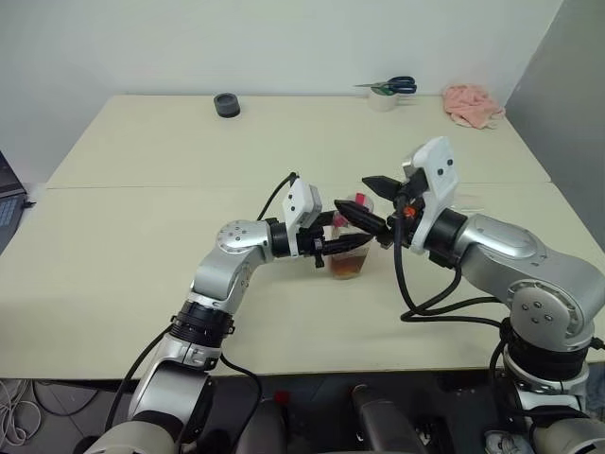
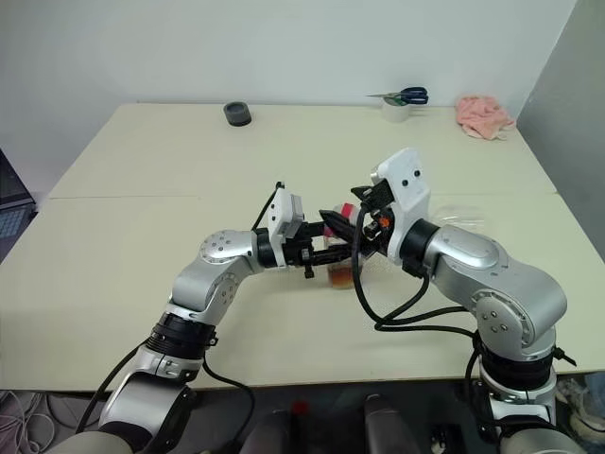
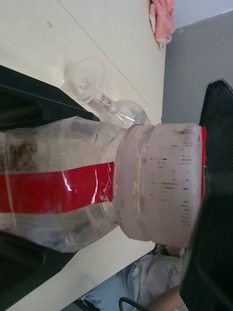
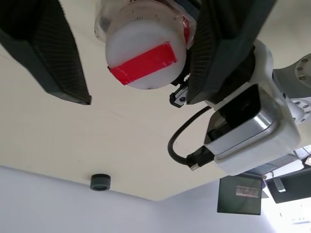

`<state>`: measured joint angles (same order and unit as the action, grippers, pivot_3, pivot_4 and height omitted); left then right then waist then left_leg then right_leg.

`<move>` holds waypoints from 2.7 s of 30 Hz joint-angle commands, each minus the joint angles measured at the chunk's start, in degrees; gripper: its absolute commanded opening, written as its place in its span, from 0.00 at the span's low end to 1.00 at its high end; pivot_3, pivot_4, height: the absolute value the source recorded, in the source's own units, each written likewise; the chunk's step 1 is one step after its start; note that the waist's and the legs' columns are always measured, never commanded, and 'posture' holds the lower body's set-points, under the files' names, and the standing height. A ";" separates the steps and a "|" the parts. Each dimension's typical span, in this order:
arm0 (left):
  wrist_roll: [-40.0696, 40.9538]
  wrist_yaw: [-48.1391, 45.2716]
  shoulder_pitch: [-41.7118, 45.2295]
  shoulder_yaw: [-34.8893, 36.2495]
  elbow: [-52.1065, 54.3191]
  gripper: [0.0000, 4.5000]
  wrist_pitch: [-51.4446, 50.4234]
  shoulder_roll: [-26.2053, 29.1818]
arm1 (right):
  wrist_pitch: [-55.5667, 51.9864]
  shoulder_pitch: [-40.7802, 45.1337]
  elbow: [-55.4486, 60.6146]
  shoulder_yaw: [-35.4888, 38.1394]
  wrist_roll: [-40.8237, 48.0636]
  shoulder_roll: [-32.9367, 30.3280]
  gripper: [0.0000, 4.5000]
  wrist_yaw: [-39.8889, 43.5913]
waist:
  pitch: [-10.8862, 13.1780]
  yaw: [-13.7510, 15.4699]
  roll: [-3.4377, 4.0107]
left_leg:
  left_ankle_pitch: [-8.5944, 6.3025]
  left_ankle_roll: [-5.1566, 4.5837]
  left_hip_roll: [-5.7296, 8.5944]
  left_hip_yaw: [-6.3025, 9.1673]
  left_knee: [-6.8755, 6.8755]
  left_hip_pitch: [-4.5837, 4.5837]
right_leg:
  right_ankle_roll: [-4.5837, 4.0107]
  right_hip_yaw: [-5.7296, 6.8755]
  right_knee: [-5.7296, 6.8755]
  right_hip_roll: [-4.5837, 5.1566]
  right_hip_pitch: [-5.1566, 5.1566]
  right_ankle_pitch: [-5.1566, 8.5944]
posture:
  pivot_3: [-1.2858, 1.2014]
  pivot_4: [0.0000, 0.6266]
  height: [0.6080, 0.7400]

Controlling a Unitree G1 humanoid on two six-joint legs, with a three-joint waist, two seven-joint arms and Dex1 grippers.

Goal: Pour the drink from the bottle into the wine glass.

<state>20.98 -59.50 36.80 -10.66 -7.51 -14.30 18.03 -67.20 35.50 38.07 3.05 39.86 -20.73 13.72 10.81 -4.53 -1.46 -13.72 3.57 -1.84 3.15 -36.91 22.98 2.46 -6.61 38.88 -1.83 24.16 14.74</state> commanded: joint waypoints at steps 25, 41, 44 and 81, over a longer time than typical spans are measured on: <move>-0.49 0.58 1.41 2.75 1.32 0.40 1.90 0.13 | -3.66 2.94 0.16 0.57 3.70 0.16 0.94 -4.82 | 0.00 -0.11 0.00 | 0.00 0.00 0.00 0.00 0.01 0.01 | 0.00 0.00 -0.01 0.00 0.01 0.00 | 0.52 0.24 1.00; -0.75 0.97 2.37 3.98 0.08 0.40 2.59 1.05 | -2.93 3.44 -1.02 -0.83 2.58 -0.46 0.40 -4.47 | 0.00 -0.12 0.00 | 0.00 0.00 0.00 0.00 0.01 0.01 | 0.00 0.00 -0.02 0.00 0.01 0.00 | 0.52 0.24 1.00; -0.80 1.01 2.65 3.95 -0.24 0.40 2.71 0.99 | 1.35 3.16 -2.37 -1.96 2.40 -2.09 0.40 0.45 | 0.00 -0.12 0.00 | 0.00 0.00 0.00 0.00 0.01 0.01 | 0.00 0.01 -0.02 0.00 0.01 0.00 | 0.52 0.24 1.00; -0.93 0.17 3.11 4.11 -0.43 0.40 1.59 -0.17 | 19.65 8.16 -20.34 -6.02 -8.68 -7.19 1.00 27.94 | 0.10 -0.12 0.07 | -0.01 -0.03 0.06 0.01 -0.05 0.02 | 0.07 0.01 0.04 0.08 0.01 -0.02 | 0.52 0.24 1.00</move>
<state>19.22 -59.31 38.10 -7.50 -9.08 -14.24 18.09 -46.98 43.48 15.44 -4.80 31.53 -28.03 44.59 10.91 -4.65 -1.38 -13.73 3.54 -1.78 3.17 -36.95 23.00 2.53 -6.59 38.92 -1.75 24.16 14.72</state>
